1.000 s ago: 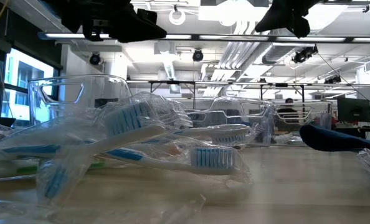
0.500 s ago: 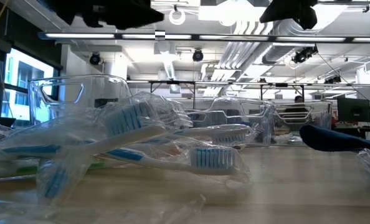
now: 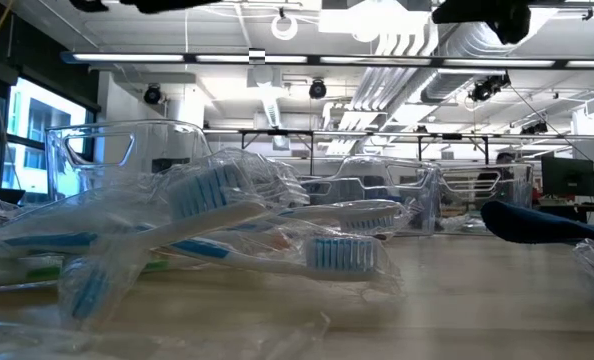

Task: Pick & Place Toothbrushes
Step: Put the blue toothbrush into the bottom transparent bin

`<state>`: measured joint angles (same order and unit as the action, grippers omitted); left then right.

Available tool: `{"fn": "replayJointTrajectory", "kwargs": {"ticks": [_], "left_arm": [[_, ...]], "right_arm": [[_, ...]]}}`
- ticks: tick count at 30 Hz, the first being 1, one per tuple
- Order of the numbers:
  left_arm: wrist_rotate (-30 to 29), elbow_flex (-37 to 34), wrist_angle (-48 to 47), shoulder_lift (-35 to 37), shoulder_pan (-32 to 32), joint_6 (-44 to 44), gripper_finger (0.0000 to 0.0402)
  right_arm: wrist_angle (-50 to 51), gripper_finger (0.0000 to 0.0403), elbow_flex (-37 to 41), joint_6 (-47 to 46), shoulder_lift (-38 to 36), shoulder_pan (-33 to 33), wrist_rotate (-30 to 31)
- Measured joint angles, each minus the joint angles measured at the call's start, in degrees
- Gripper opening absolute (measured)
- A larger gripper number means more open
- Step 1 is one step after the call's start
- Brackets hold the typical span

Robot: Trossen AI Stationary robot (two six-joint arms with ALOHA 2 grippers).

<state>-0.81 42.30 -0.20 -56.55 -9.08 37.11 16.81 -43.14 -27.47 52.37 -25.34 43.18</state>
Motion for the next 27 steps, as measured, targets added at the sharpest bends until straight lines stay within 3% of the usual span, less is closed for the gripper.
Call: {"fn": "replayJointTrajectory", "kwargs": {"ticks": [9,13,21,27], "left_arm": [[-0.01,0.00,-0.35,-0.22,-6.13,-6.20,0.0000],[0.19,0.00,0.27,-0.22,-7.21,-6.35,0.0000],[0.15,0.00,4.56,-1.89,-7.06,-12.37,0.0000],[-0.23,0.00,12.48,-7.52,-7.06,-7.64,0.0000]], "right_arm": [[-33.88,0.0003,19.09,0.21,0.12,-5.50,0.23],[-43.25,0.0003,24.93,0.15,0.13,-6.01,0.09],[-45.80,0.0003,27.54,0.54,0.14,-5.97,-7.51],[-45.78,0.0003,27.54,2.18,0.12,-5.97,-8.76]]}}
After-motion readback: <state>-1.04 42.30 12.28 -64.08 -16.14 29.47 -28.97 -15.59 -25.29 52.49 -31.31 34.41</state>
